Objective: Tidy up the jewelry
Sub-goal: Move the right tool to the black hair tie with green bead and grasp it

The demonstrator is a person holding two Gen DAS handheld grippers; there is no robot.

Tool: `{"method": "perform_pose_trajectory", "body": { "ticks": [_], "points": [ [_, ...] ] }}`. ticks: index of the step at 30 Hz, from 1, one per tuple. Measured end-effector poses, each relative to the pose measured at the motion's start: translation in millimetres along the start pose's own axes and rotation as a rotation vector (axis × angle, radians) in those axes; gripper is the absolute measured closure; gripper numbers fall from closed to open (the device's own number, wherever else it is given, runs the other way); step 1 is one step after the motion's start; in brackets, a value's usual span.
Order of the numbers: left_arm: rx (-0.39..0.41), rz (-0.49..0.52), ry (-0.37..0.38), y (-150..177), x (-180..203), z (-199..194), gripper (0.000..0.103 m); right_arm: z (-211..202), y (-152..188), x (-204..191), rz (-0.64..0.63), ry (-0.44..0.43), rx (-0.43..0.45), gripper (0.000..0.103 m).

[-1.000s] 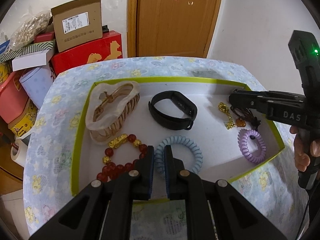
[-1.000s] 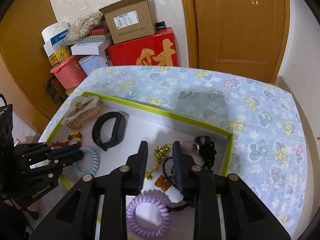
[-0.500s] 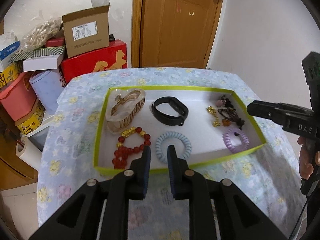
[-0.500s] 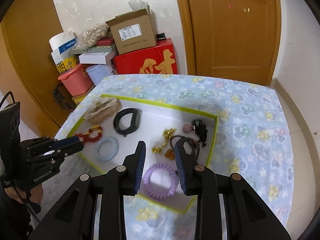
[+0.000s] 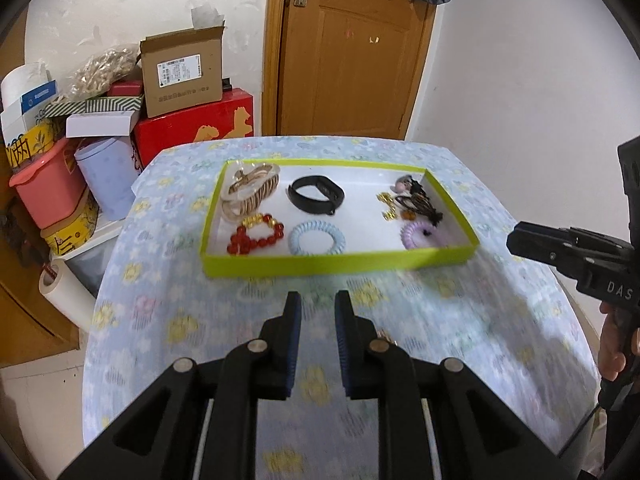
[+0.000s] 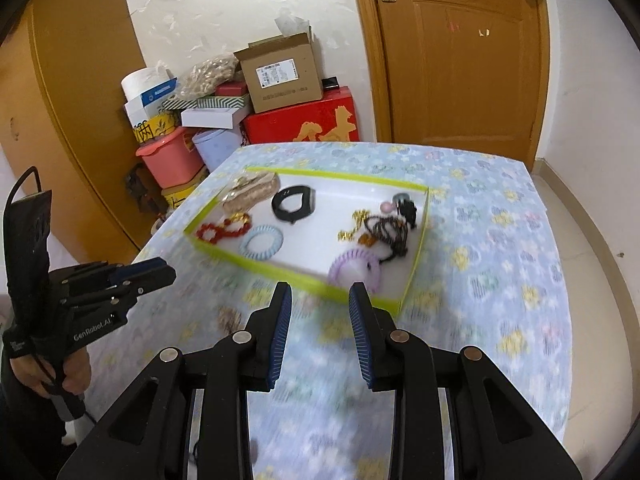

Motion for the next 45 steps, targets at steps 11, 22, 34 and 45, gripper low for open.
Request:
{"method": "perform_pose_trajectory", "body": {
  "ticks": [11,22,34,45],
  "points": [
    [-0.010,-0.008,-0.010,44.5,7.9,-27.7,0.085,-22.2,55.8,-17.8,0.011,-0.024,-0.038,0.072],
    [-0.029,-0.021,-0.005,62.8,7.3,-31.8,0.085,-23.5,84.5,-31.5,0.025,-0.049,-0.082,0.072],
    [-0.044,-0.032,0.012,72.7,5.7,-31.9,0.085,-16.3,105.3,-42.3,0.027,-0.062,-0.138,0.072],
    [-0.058,-0.036,0.024,76.0,5.7,-28.0,0.085,3.1,119.3,-51.7,0.024,-0.062,-0.201,0.072]
  ]
}}
Point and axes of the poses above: each gripper's, at about its wrist camera, not at the fingertips, and z roughly the way its jaws point, x to its right, y to its underside, the point moved 2 cm from there along z, roughly the way its jaws point, and after that the axes turned 2 degrees about -x, right-handed, at the moved point
